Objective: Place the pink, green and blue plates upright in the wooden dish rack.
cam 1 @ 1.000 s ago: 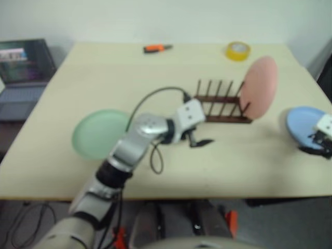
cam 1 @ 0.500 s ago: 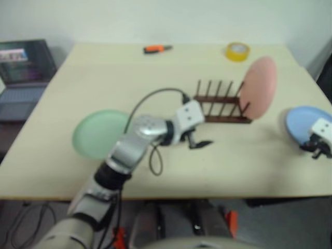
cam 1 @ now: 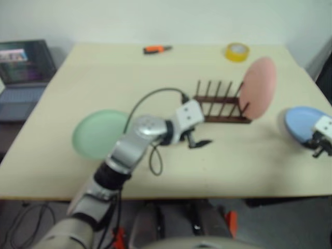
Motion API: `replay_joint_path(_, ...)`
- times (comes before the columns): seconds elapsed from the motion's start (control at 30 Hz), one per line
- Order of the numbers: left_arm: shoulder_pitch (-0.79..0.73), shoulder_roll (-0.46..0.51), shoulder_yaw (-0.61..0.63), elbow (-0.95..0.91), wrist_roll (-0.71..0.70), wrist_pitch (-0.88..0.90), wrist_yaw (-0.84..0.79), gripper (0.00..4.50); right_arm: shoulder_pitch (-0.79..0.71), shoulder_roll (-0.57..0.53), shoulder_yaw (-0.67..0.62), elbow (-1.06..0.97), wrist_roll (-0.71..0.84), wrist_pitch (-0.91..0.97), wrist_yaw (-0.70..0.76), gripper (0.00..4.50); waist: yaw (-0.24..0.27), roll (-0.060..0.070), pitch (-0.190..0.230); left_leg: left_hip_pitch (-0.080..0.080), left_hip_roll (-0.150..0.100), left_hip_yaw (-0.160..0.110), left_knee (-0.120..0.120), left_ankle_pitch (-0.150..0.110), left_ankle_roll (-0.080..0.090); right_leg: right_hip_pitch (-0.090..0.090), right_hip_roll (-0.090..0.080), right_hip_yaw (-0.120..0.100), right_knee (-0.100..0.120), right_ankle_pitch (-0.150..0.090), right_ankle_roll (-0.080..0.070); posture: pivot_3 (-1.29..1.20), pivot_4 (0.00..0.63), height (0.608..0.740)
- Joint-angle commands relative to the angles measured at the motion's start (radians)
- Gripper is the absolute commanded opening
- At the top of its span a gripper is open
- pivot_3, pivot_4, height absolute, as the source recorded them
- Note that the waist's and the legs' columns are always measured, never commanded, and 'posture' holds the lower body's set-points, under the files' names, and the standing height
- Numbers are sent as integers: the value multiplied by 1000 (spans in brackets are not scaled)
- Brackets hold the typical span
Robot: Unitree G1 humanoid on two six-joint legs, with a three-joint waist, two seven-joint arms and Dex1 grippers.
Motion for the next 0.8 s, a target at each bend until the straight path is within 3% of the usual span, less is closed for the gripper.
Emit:
replay_joint_path(0.03,-24,-10,17,-1,-4,-32,8,4500,31,-36,-70,-50,30,37,-23,17,1,0,0,0,0,0,0,0,0,0,0,0,0,0,0,0,150,740)
replay_joint_path(0.57,-61,-47,51,66,-28,-108,-1,4500,65,-100,-393,-314,214,210,-49,17,0,1,0,-1,0,0,-1,0,0,-1,0,0,0,0,0,0,150,740)
replay_joint_path(0.67,-68,-46,69,78,-30,-114,0,4500,3,-126,-454,-366,273,245,-45,17,-2,2,0,-1,0,0,-1,0,0,-1,0,0,0,0,0,0,150,740)
replay_joint_path(0.8,-69,-54,85,88,-37,-125,6,4500,-231,-119,-452,-459,418,310,-47,17,-12,7,1,0,0,1,-1,0,0,-2,0,2,1,0,0,0,150,740)
